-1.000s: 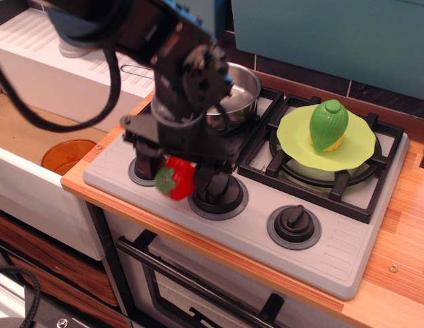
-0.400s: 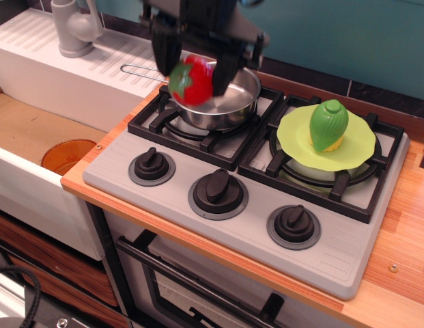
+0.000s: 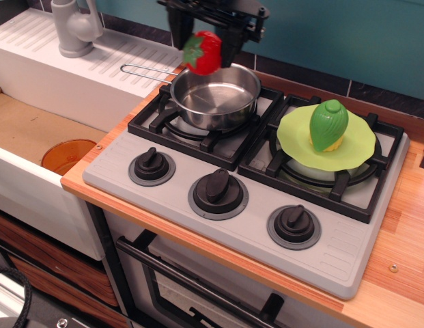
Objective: Put corncob on plate and strawberry in pot or pan on stove
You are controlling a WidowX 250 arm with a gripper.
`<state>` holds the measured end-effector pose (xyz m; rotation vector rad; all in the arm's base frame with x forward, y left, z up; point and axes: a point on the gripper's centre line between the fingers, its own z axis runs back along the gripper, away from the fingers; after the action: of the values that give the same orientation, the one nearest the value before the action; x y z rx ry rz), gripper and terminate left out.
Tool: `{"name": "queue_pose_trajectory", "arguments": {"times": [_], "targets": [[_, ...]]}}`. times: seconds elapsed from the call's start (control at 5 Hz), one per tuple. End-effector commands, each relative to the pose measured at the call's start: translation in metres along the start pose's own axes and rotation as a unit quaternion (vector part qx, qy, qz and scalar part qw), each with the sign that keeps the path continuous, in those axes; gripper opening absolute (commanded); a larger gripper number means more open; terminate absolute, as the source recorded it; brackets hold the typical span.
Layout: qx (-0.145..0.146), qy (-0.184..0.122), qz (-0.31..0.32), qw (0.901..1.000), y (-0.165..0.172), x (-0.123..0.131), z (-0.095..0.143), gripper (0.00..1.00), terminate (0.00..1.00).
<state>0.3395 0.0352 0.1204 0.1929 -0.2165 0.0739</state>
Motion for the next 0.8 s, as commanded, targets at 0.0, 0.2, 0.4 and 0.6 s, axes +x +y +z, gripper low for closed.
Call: {"name": "queue_pose_trajectory", "arguments": {"times": [0.0,0.2,0.4,0.6], "targets": [[-0.013,-0.038,0.009,0.9992,-0.009,0.021,-0.007,0.0,0.0],[-0.011,-0.035,0.007,0.9993,-0.012,0.019,-0.008,1.0,0.0],[-0.007,-0.029,0.01,0.9995,-0.016,0.016,-0.004,1.0,0.0],[-0.002,-0.024,0.013,0.9996,-0.021,0.01,0.005,1.0,0.0]]}}
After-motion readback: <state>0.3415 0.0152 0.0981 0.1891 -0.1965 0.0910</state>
